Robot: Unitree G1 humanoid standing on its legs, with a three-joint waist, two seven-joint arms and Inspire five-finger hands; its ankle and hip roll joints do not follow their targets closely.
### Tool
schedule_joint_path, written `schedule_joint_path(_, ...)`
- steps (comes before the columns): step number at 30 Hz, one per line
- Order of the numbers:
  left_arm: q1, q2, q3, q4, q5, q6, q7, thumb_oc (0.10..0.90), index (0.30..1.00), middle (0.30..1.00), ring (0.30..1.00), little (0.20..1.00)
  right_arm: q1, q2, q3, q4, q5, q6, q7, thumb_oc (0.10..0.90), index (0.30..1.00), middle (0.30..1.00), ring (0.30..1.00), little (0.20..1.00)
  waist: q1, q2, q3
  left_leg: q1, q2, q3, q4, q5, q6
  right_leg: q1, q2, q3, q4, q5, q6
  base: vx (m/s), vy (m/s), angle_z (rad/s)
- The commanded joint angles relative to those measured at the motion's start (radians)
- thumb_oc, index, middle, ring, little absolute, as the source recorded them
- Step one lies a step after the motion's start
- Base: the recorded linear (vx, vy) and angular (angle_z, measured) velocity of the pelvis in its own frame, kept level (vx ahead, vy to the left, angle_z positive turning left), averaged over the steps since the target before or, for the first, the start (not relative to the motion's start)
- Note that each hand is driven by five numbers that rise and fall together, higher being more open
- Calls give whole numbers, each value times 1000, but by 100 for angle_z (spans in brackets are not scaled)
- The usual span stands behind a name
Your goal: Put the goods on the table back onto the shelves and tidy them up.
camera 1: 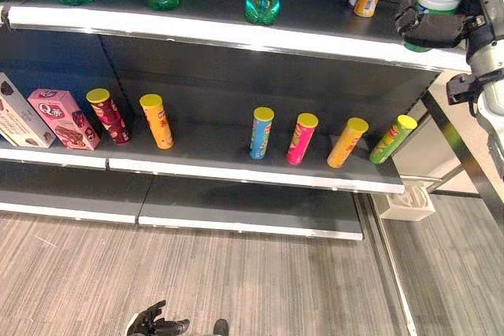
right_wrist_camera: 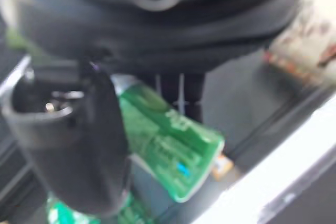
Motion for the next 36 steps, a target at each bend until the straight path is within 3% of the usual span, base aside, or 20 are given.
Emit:
schedule_joint_path(1, -5, 62, 5, -19, -27, -43, 8, 800, 900, 900, 900, 900, -181, -71, -27, -76, -3, -51, -77, 400, 300, 300, 300, 300, 14, -28, -57, -5, 32, -39, 2, -34, -80, 65, 57, 33, -309, 99, 22, 126, -155, 24)
schedule_joint_path(4, -5, 43, -7, -13, -44, -37, 1, 800, 900, 900, 900, 900, -196, -90, 8, -9, 33, -44, -51, 400, 300, 300, 300, 300, 16, -58, -86, -4, 54, -54, 2, -30, -109, 130, 94, 13, -385, 101, 16, 139, -227, 72)
schedule_joint_path(9, -28, 35, -35, 10, -48, -27, -4, 800, 900, 900, 900, 900, -275, -92, 68, 141, 58, -35, -47, 400, 300, 300, 300, 300, 26, -66, -100, -12, 80, -90, 2, -19, -139, 160, 116, -44, -391, 71, 3, 46, -140, 41)
schedule_joint_path(23, -50, 38, -25, 66, -57, -14, 1, 800, 900, 900, 900, 900, -283, -206, 34, 297, 105, -40, -68, 400, 300, 300, 300, 300, 25, -48, -94, -74, 116, -185, 2, 38, -203, 192, 154, -165, -391, 19, -30, -4, -91, 29)
schedule_joint_path(36, -72, 32, -14, 128, -49, -13, 3, 800, 900, 900, 900, 900, -227, -204, -32, 347, 129, -50, -84, 400, 300, 300, 300, 300, 21, -19, -84, -78, 129, -180, 2, 62, -231, 218, 170, -214, -391, -6, -46, 13, -56, 10)
